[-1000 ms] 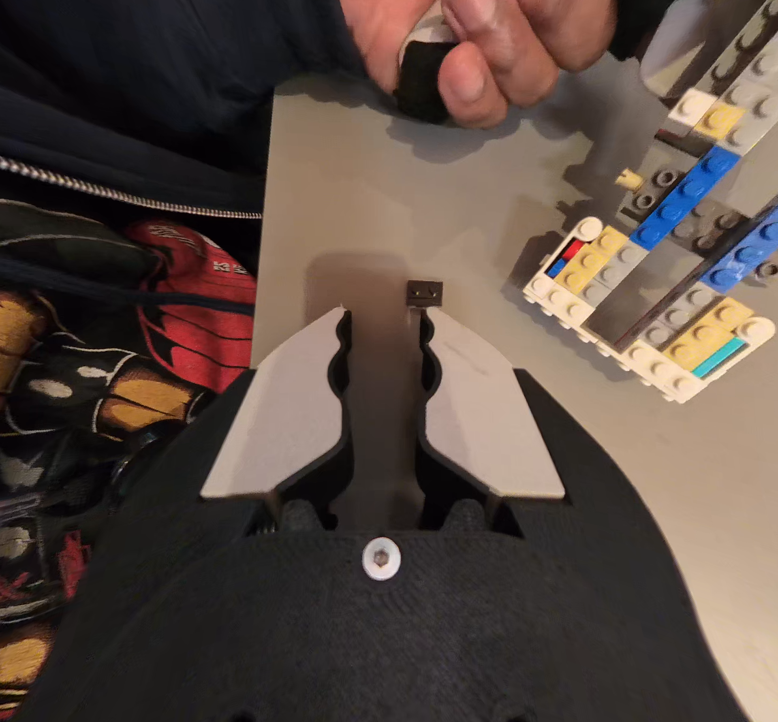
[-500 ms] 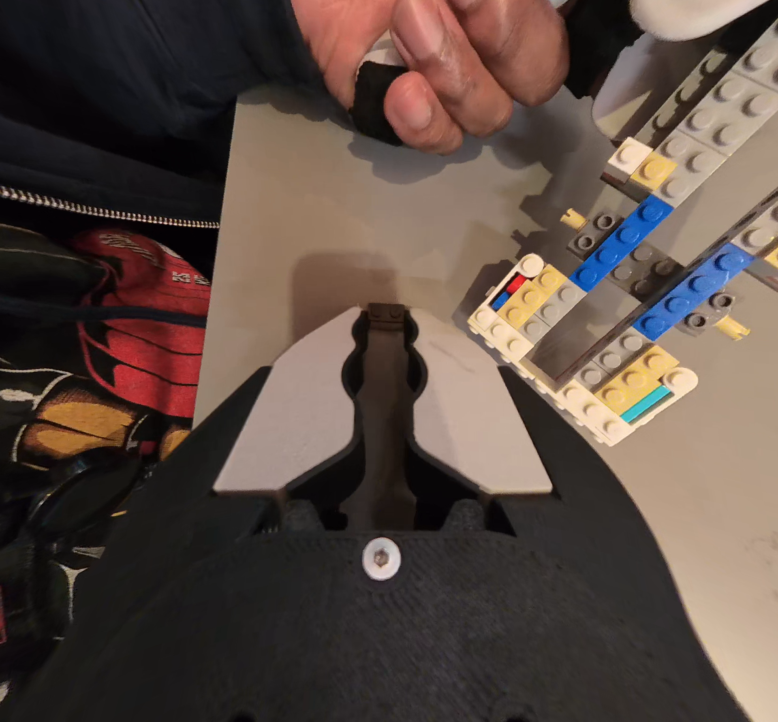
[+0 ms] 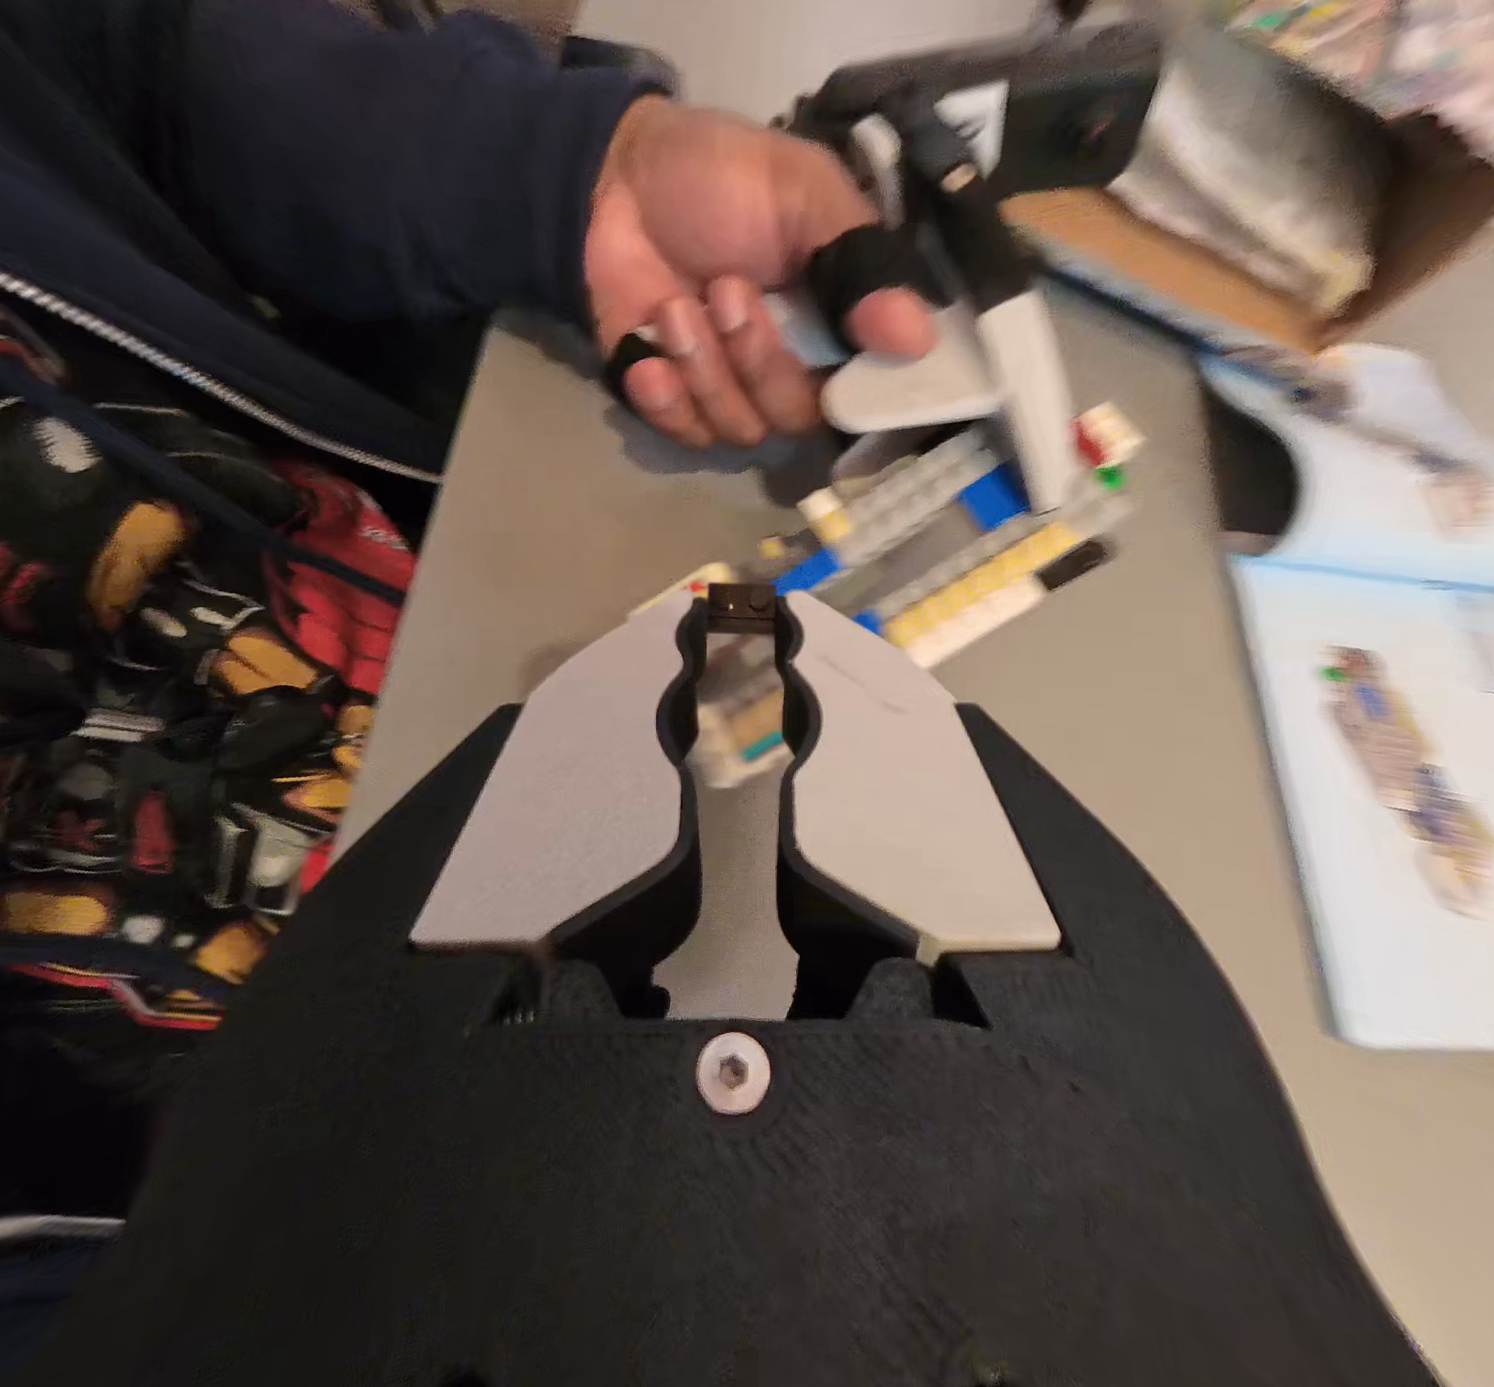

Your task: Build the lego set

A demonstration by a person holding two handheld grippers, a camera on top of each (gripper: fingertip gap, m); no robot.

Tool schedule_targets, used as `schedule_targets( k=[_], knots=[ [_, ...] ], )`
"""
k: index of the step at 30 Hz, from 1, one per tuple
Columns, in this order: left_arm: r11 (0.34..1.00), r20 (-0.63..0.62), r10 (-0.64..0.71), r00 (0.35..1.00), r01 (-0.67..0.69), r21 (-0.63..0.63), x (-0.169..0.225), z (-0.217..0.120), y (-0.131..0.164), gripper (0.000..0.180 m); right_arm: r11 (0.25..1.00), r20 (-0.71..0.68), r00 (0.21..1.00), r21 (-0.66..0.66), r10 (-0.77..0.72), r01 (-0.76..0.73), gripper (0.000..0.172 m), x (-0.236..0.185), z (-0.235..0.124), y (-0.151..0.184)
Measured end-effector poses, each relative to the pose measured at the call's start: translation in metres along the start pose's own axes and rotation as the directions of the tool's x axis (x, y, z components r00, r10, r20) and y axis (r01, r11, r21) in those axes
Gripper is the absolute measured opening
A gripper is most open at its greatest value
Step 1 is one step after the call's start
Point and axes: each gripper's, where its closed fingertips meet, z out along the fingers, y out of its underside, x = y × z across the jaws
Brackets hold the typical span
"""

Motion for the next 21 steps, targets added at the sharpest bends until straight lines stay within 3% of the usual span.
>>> schedule_targets(
  k=[7,14,21],
  knots=[
    [0.966,-0.072,-0.063,0.995,0.042,-0.256,0.012,0.058,0.015,0.02,0.999,-0.092,0.995,-0.026,-0.025,0.023,0.016,0.079,-0.04,0.001],
    [0.902,-0.131,-0.169,0.977,0.1,-0.42,0.013,0.095,0.036,0.02,0.995,-0.087,0.996,-0.099,-0.025,0.016,0.016,0.087,-0.062,0.038],
    [0.876,-0.098,-0.225,0.969,0.157,-0.456,0.003,0.102,0.049,0.021,0.987,-0.003,1.0,-0.161,0.026,-0.026,0.016,0.082,-0.057,0.066]
  ],
)
